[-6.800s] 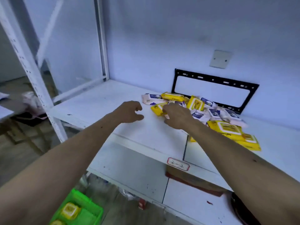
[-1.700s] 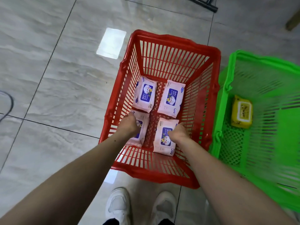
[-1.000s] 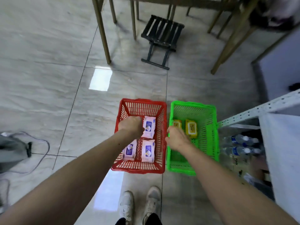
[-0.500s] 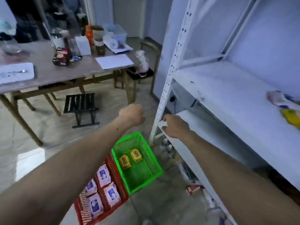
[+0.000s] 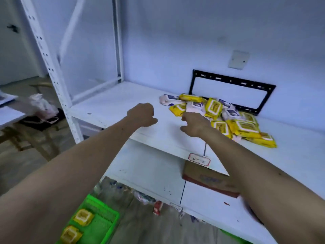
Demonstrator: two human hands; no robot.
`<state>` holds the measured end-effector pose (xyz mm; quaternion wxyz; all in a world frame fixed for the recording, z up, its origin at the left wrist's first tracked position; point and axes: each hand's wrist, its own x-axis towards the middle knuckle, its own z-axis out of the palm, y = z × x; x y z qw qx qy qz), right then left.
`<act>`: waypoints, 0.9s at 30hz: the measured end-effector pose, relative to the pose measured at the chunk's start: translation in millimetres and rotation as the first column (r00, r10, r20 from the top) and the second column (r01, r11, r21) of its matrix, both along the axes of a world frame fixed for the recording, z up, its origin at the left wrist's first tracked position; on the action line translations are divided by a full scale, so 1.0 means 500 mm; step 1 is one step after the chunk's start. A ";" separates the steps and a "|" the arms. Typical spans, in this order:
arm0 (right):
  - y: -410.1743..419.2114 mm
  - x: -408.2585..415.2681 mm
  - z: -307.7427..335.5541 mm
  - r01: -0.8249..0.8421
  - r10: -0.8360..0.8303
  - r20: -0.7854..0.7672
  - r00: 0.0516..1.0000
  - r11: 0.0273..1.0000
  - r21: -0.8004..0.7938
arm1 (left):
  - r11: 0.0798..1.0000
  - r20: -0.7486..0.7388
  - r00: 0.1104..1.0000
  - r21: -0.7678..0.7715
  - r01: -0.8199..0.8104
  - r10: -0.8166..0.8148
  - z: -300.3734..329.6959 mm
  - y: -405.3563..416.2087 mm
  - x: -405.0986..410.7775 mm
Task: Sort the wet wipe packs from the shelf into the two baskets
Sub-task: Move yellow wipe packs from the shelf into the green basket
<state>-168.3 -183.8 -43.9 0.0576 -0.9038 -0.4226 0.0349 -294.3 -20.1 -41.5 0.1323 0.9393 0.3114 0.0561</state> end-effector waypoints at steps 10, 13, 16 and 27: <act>-0.161 0.275 0.021 0.201 -0.201 0.010 0.980 0.977 -0.073 | 0.994 -0.006 0.995 -0.038 0.102 -0.102 -0.014 -0.099 0.314; -0.153 0.340 0.015 0.200 -0.201 -0.002 0.980 0.977 -0.080 | 0.991 -0.019 0.991 -0.002 0.136 -0.136 -0.023 -0.087 0.391; -0.123 0.388 0.008 0.220 -0.223 -0.035 0.974 0.973 -0.075 | 0.990 -0.028 0.990 -0.004 0.138 -0.138 -0.036 -0.059 0.458; 0.022 0.568 -0.034 0.261 -0.260 -0.128 0.957 0.965 -0.003 | 0.986 -0.004 0.994 -0.124 0.109 -0.110 -0.092 0.081 0.636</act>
